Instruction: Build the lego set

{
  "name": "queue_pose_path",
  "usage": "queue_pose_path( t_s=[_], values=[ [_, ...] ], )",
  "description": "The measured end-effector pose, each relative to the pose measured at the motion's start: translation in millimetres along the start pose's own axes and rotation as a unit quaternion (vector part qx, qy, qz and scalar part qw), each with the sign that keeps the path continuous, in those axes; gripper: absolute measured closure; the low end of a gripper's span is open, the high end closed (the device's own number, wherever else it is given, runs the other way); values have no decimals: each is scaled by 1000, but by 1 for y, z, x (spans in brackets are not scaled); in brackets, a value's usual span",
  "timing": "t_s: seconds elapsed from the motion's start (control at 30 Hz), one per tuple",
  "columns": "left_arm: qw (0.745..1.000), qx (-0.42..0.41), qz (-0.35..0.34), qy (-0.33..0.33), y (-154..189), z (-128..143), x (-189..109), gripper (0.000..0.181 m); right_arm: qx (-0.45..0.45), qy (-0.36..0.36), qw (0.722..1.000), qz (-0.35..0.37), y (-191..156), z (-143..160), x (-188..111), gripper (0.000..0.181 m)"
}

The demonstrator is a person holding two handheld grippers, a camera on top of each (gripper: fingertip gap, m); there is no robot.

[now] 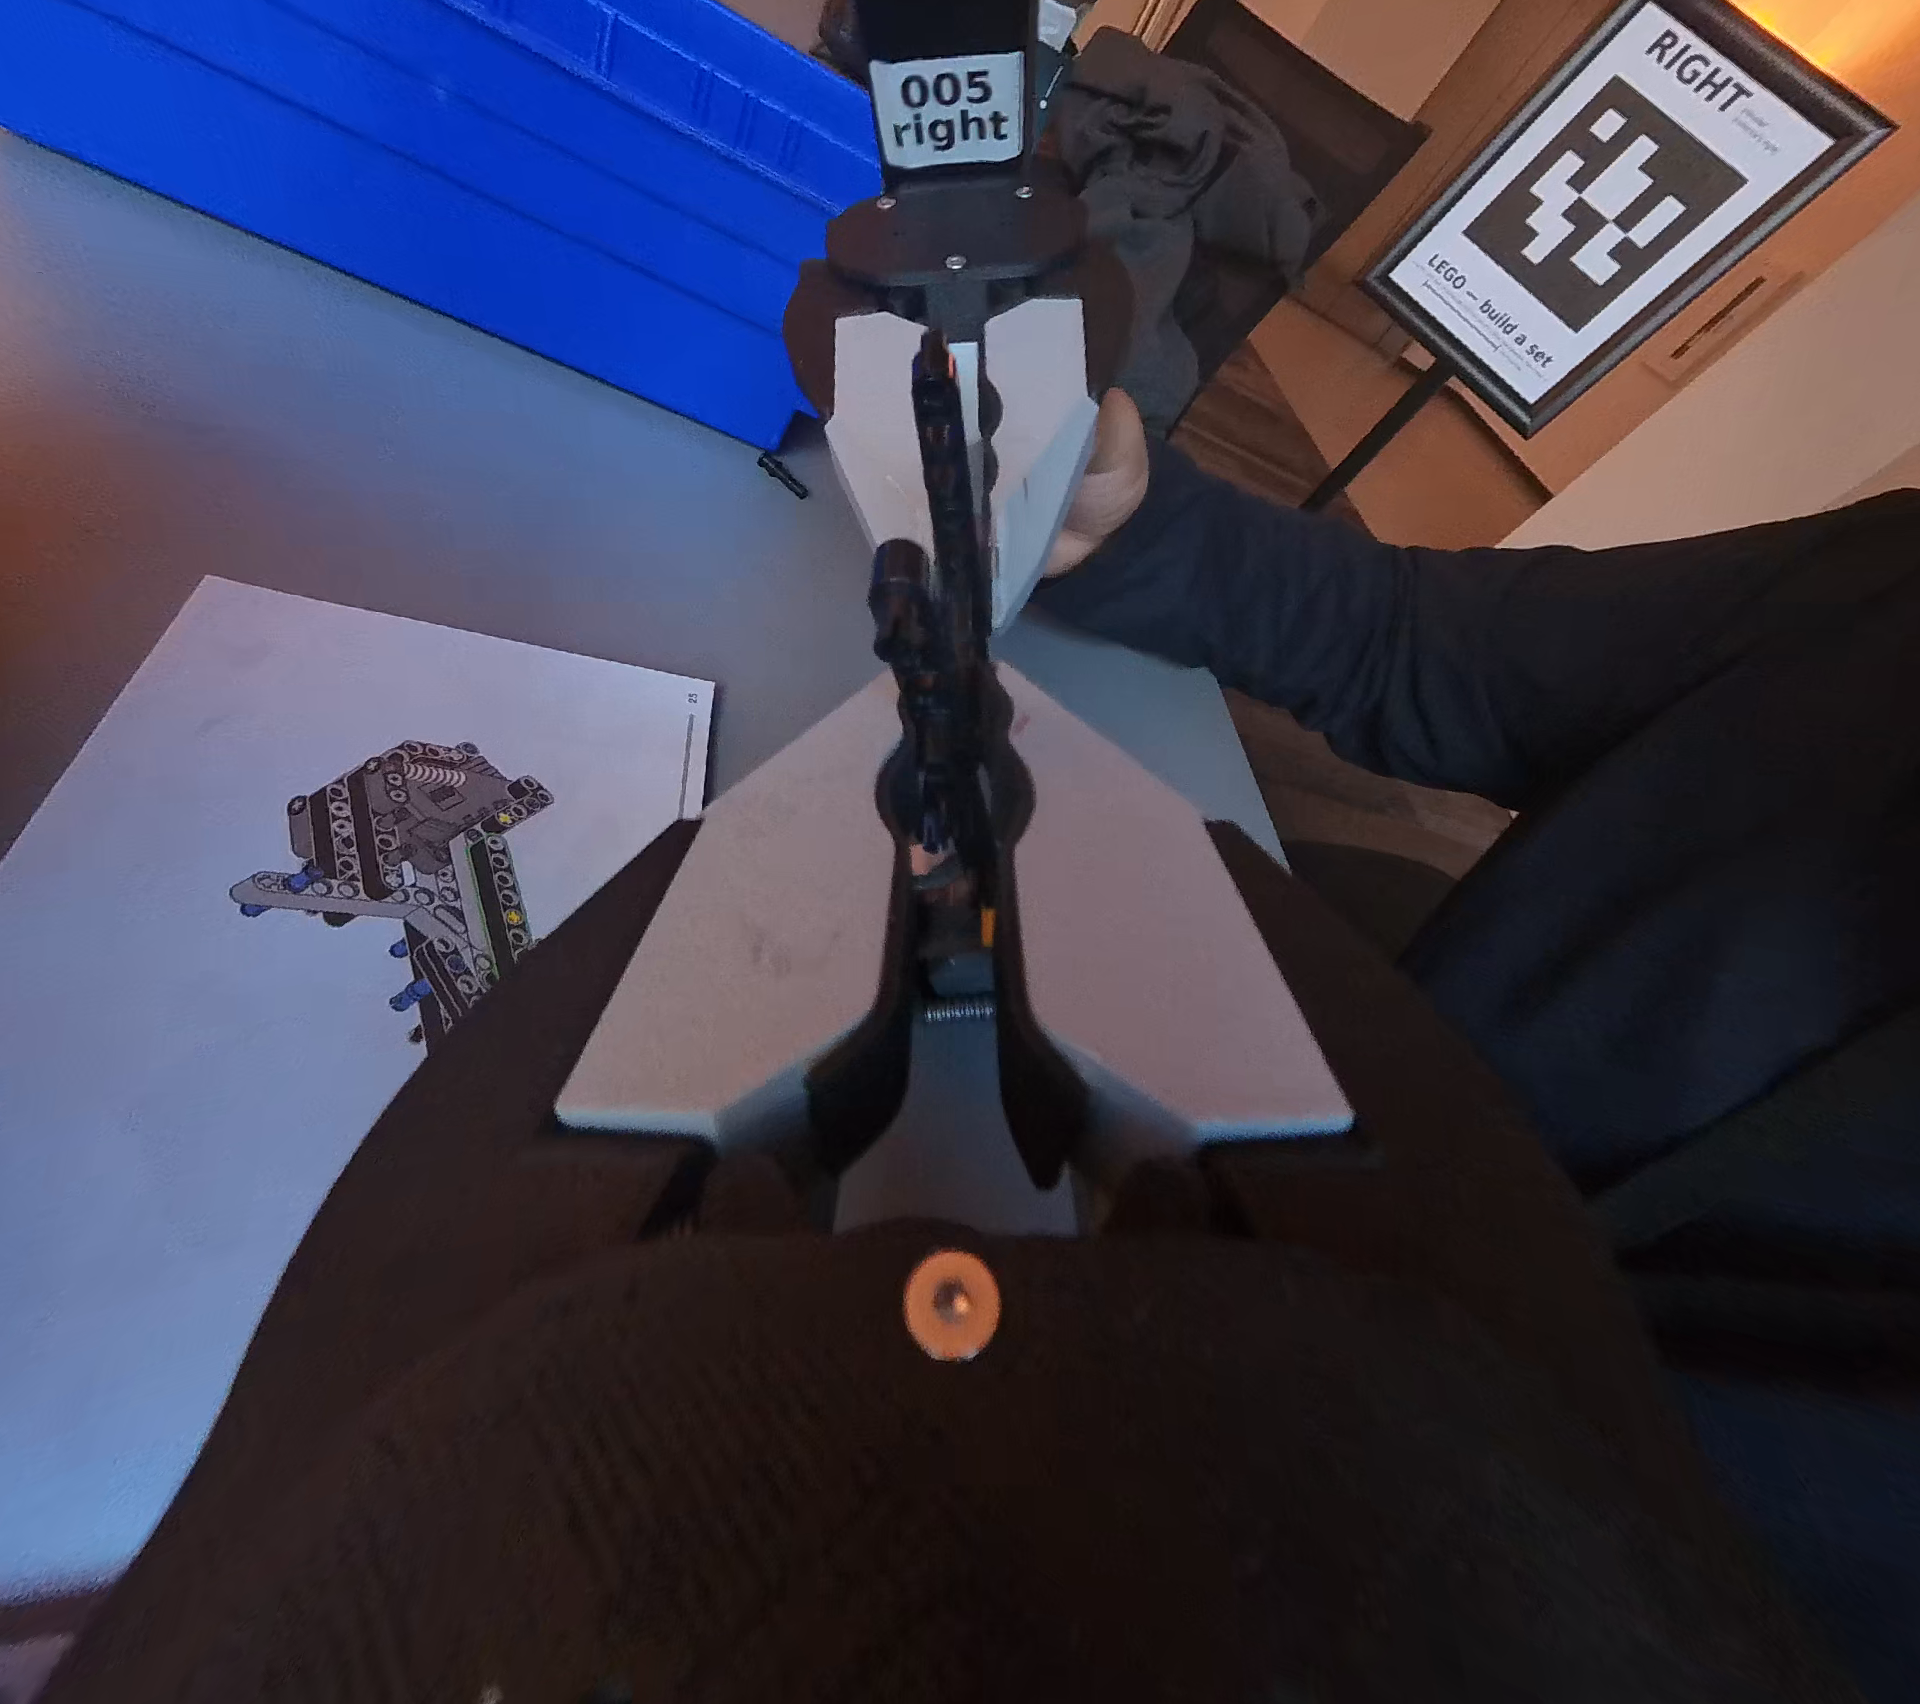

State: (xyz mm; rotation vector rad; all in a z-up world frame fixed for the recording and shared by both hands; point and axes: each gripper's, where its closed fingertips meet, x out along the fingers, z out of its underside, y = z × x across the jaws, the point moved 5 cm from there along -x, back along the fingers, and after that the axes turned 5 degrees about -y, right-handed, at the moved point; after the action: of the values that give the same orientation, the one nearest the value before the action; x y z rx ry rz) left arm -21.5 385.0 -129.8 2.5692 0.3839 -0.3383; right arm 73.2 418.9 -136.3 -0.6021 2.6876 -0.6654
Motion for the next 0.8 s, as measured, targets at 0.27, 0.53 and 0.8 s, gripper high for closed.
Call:
queue_pose_path(
  t_s=[0.27, 0.53, 0.8],
  values=[
    [1000, 11, -4, -22, 8, 0, 3, 174, -29, -39, 999, 11, -6, -4, -2, 177],
    [999, 19, 2, -40, 15, 0, 9, 175, -45, -85, 995, 18, -11, -6, -4, 176],
    [998, 33, -9, -47, 20, 0, 12, 176, -16, -94, 995, -15, -14, -2, -8, 176]
  ],
)
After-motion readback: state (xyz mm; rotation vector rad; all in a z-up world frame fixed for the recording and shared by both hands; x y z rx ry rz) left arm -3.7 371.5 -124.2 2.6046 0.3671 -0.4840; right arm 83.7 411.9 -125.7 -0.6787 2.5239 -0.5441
